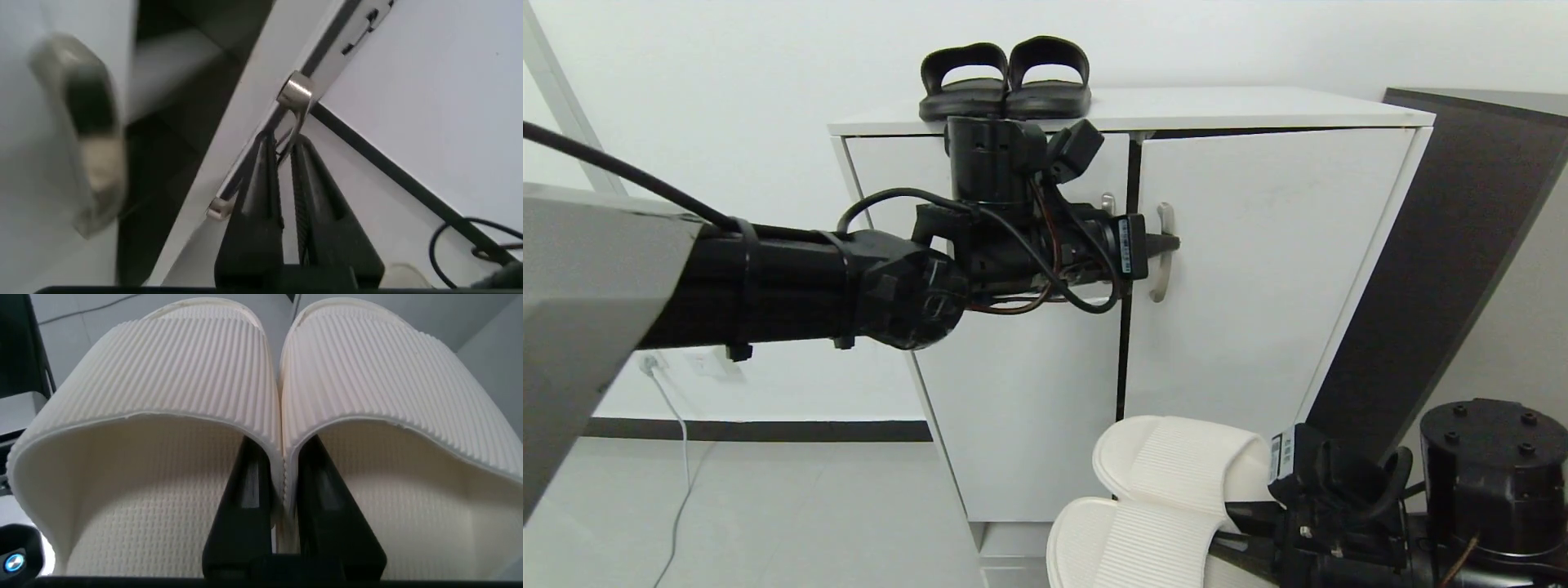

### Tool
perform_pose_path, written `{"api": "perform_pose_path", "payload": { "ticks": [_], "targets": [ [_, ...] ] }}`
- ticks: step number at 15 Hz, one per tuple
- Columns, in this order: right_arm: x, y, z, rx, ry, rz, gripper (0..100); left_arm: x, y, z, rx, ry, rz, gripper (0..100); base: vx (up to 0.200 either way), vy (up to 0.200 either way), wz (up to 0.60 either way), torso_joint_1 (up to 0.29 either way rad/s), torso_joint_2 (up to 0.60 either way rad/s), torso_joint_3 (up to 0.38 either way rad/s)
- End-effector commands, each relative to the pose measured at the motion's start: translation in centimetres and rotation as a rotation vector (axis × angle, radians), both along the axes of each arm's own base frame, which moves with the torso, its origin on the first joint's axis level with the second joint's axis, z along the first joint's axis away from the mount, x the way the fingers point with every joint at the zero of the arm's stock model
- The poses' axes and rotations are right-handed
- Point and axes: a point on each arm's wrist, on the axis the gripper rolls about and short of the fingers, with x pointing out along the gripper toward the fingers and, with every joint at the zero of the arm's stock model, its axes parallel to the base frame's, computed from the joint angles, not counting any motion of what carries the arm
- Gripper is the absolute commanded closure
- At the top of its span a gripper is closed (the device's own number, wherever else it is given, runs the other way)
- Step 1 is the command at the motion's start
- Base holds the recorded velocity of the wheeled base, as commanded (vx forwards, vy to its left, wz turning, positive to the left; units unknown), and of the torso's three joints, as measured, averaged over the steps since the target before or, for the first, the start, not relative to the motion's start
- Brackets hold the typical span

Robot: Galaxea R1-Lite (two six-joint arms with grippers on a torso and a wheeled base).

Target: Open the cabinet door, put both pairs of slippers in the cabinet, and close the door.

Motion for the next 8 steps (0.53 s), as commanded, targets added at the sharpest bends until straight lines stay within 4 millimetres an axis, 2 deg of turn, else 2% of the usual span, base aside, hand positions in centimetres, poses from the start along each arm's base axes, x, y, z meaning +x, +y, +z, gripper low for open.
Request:
{"api": "perform_pose_path", "payload": {
  "ticks": [1,5,8],
  "targets": [
    [-0.2,0.1,-0.1,-0.001,0.001,0.01,100,-2.6,1.1,1.4,-0.025,-0.036,-0.013,100,0.0,0.0,0.0,0.0,0.0,0.0],
    [-0.3,0.1,-0.1,-0.003,0.003,0.012,100,-4.6,2.6,1.3,-0.033,-0.047,-0.013,100,0.0,0.0,0.0,0.0,0.0,0.0],
    [-0.4,0.1,-0.2,-0.007,0.005,0.015,100,-4.1,3.8,1.5,-0.044,-0.055,0.019,100,0.0,0.0,0.0,0.0,0.0,0.0]
  ]
}}
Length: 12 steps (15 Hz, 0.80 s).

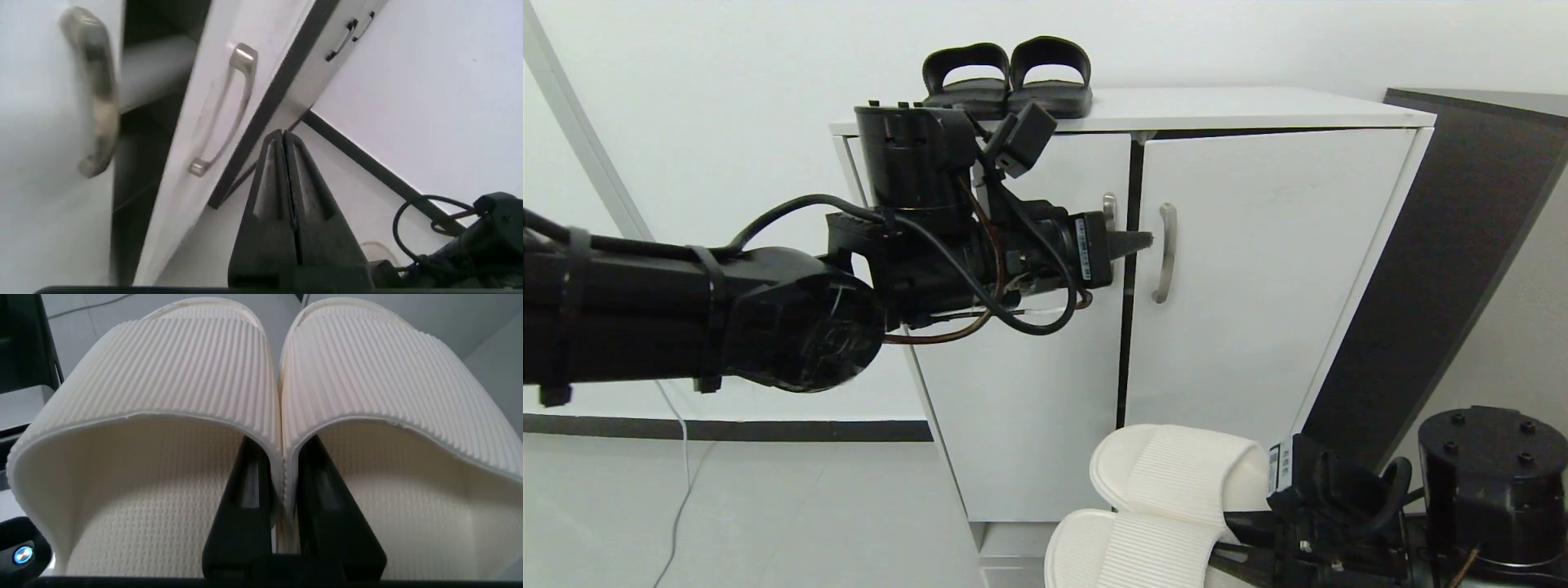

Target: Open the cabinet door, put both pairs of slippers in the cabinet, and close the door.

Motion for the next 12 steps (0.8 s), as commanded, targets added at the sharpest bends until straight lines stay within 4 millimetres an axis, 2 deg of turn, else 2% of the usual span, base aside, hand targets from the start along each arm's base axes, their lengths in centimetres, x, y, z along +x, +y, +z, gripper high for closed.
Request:
{"api": "perform_pose_path", "payload": {
  "ticks": [1,4,12],
  "targets": [
    [-0.3,0.1,0.0,-0.001,0.001,0.009,100,0.4,1.3,0.7,-0.013,-0.014,0.032,100,0.0,0.0,0.0,0.0,0.0,0.0],
    [-0.8,0.2,-0.3,-0.01,0.009,0.028,100,1.9,1.3,0.4,-0.019,-0.012,0.058,100,0.0,0.0,0.0,0.0,0.0,0.0],
    [-0.8,0.3,-0.6,-0.021,0.015,0.029,100,5.5,-1.1,-0.3,-0.054,-0.002,0.054,100,0.0,0.0,0.0,0.0,0.0,0.0]
  ]
}}
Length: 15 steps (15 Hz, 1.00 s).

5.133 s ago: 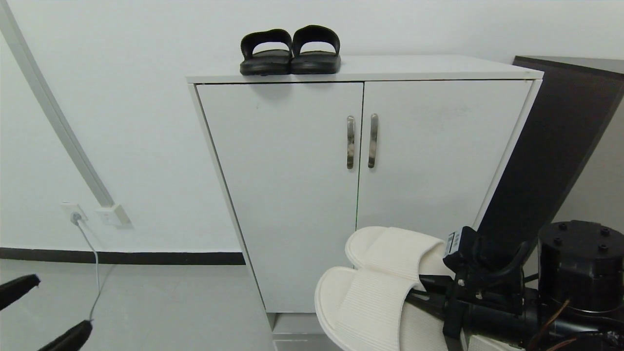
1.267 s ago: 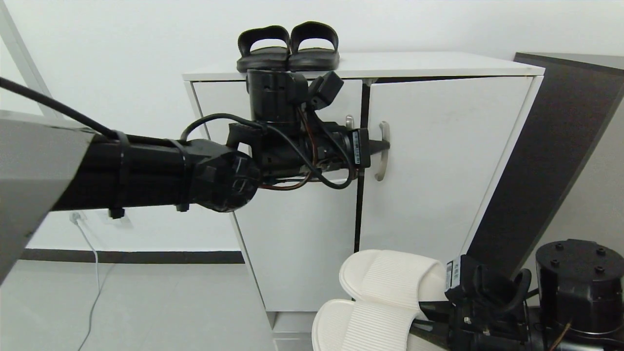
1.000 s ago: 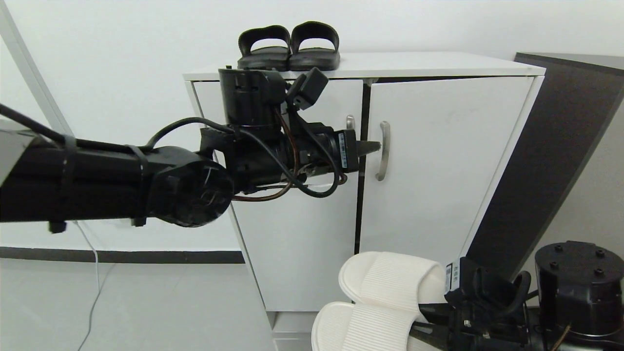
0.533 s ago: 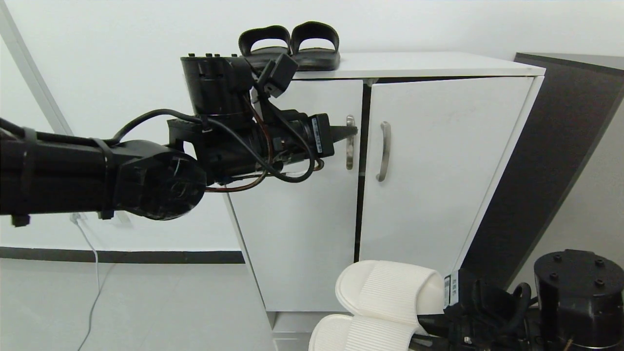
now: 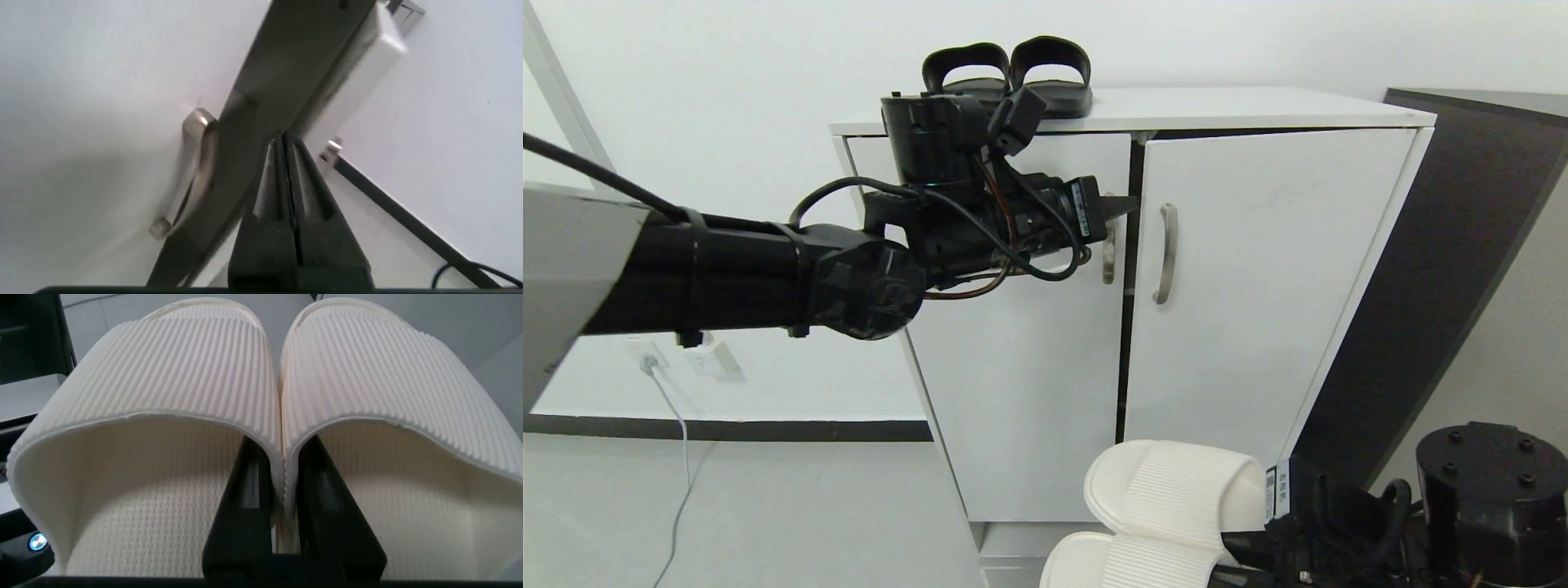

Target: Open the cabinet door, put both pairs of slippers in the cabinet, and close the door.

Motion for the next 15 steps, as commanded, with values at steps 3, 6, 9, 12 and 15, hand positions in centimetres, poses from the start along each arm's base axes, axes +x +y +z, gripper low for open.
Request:
{"api": "perform_pose_path", "payload": {
  "ticks": [3,6,9,12,15],
  "targets": [
    [0.0,0.1,-0.3,-0.008,0.007,0.003,100,1.4,-1.0,-1.1,0.007,0.013,-0.003,100,0.0,0.0,0.0,0.0,0.0,0.0],
    [-0.1,0.2,-0.6,-0.022,0.02,0.01,100,1.1,-1.3,-1.3,0.009,0.014,0.005,100,-0.2,0.0,0.0,0.004,0.0,0.001],
    [-0.2,0.4,-0.8,-0.027,0.024,0.018,100,-0.8,-2.6,-1.0,0.012,0.009,-0.01,100,-0.2,0.0,0.0,0.006,0.0,0.002],
    [-0.3,0.4,-0.7,-0.022,0.019,0.023,100,-2.3,-3.9,-0.4,-0.009,-0.027,-0.027,100,-0.2,0.0,0.0,-0.001,0.0,0.005],
    [-0.3,0.4,-0.6,-0.02,0.017,0.023,100,-2.1,-3.5,-0.5,-0.009,-0.026,-0.013,100,-0.133,0.0,0.0,0.0,0.0,0.003]
  ]
}}
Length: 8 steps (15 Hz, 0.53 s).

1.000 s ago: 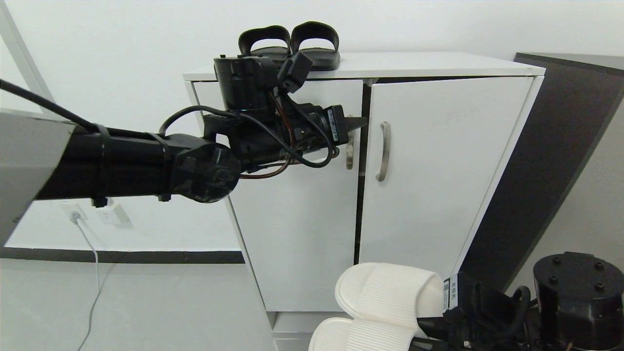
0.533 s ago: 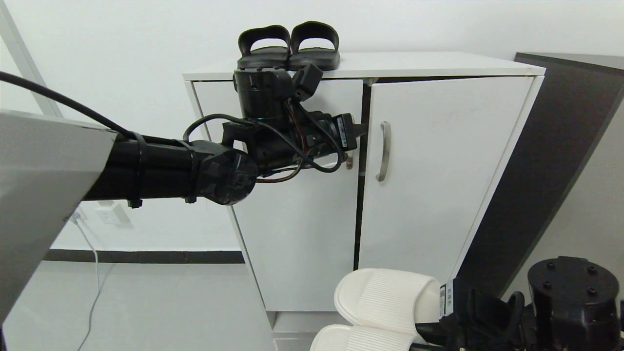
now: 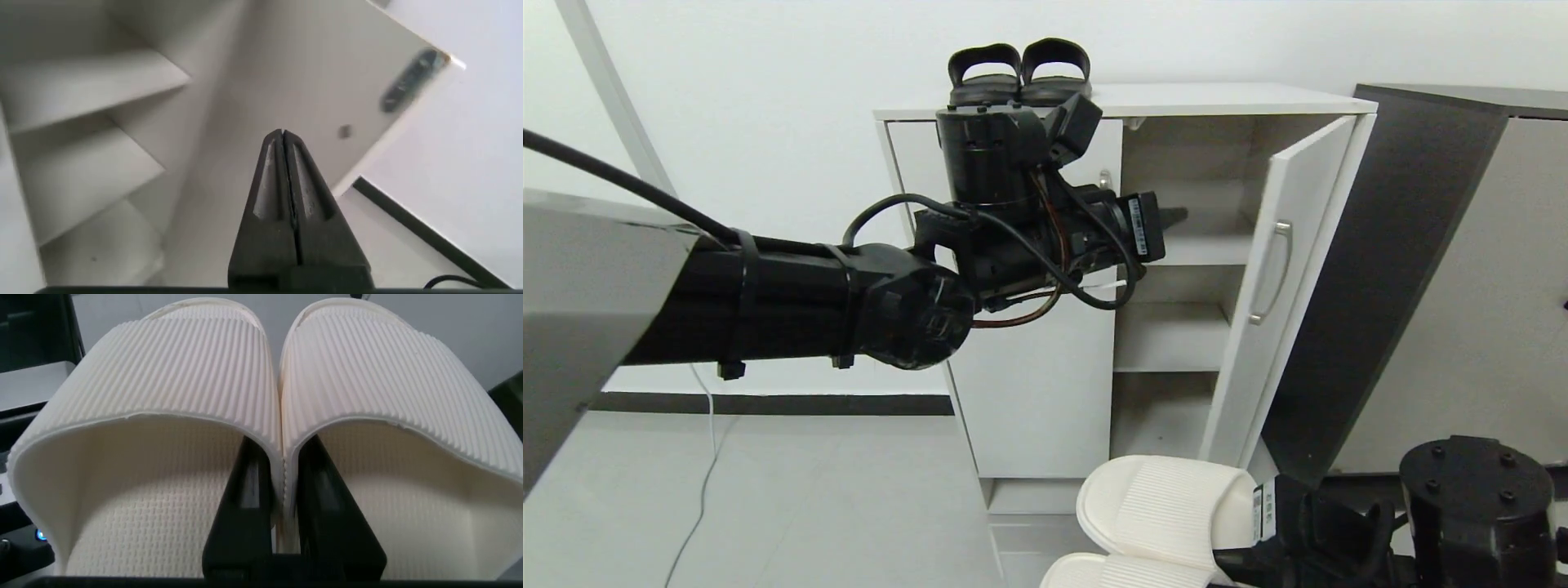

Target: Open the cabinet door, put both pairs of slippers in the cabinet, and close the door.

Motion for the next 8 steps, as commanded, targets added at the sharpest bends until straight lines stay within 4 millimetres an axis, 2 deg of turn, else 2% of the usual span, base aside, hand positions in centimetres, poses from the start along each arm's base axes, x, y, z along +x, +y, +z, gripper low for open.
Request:
{"api": "perform_pose_path", "payload": {
  "ticks": [1,2,4,7,8],
  "targets": [
    [0.1,0.1,0.1,0.002,-0.004,-0.004,100,0.2,1.2,0.0,0.003,0.005,0.05,100,0.0,0.0,0.0,0.0,0.0,0.0],
    [0.4,0.2,0.2,0.004,-0.011,-0.02,100,-0.4,2.2,0.4,-0.006,0.003,0.095,100,0.0,0.0,0.0,0.0,0.0,0.0],
    [0.8,0.2,0.5,0.01,-0.024,-0.057,100,-2.3,5.8,0.8,-0.004,0.007,0.152,100,0.0,0.0,0.0,0.0,0.0,0.0],
    [1.2,0.1,0.7,0.016,-0.028,-0.074,100,-6.3,12.0,-0.5,0.038,0.064,0.269,100,0.0,0.0,0.0,0.0,0.0,0.0],
    [1.2,0.1,0.7,0.016,-0.028,-0.076,100,-7.6,13.4,-0.9,0.042,0.072,0.293,100,0.0,0.0,0.0,0.0,0.0,0.0]
  ]
}}
